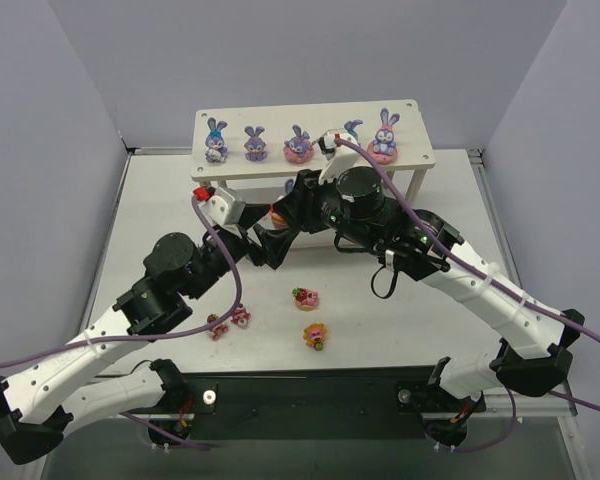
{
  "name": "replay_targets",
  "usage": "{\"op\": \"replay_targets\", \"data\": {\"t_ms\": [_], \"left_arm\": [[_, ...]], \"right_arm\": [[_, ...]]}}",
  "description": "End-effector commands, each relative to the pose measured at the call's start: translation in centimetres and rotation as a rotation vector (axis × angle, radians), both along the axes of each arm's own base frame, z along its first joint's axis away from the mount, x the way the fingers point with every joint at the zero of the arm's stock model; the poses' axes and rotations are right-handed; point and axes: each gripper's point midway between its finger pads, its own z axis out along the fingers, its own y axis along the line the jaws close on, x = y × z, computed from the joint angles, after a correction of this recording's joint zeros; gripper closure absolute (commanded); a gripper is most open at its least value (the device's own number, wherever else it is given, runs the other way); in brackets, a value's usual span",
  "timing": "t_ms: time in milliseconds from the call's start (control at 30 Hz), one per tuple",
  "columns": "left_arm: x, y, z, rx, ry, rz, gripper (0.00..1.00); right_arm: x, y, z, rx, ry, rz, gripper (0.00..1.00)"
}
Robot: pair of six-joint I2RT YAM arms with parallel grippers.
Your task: Place and organize the plastic toys onto the shelf
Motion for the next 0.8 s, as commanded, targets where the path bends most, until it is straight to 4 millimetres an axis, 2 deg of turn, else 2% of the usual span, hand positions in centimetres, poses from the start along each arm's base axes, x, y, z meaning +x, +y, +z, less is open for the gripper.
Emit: {"op": "replay_targets", "data": {"t_ms": [0,133,233,367,400,467,500,633,767], "left_arm": [[-2.3,1.2,4.7,-0.122,-0.066,-0.056,0.06],[-3.0,2.2,5.4,-0.153,-0.065,-0.052,0.03],[-3.4,3.4,5.5,-0.159,-0.055,-0.026,0.03],[-3.4,4.3,3.5,-0.115,-0.012,0.006,0.03],[-3.5,4.6,2.9,-0.104,0.002,0.014,0.03],[-3.6,4.8,2.2,-0.097,0.019,0.017,0.03],[-3.5,4.8,1.7,-0.086,0.032,0.024,0.03],[-3.4,4.9,1.1,-0.087,0.053,0.029,0.03],[-3.3,4.7,0.7,-0.075,0.062,0.029,0.03]], "right_arm": [[1.5,-2.4,2.3,-0.018,-0.084,-0.092,1.0],[2.4,-4.2,2.2,-0.082,-0.127,-0.144,1.0],[3.3,-7.2,2.7,-0.183,-0.206,-0.225,1.0],[4.9,-12.5,3.8,-0.33,-0.302,-0.364,1.0],[5.4,-14.7,4.5,-0.367,-0.328,-0.407,1.0],[5.9,-16.9,5.2,-0.374,-0.339,-0.472,1.0],[6.4,-18.9,5.8,-0.418,-0.364,-0.512,1.0],[7.4,-22.1,7.0,-0.489,-0.409,-0.609,1.0],[8.8,-24.2,7.3,-0.541,-0.429,-0.674,1.0]]}}
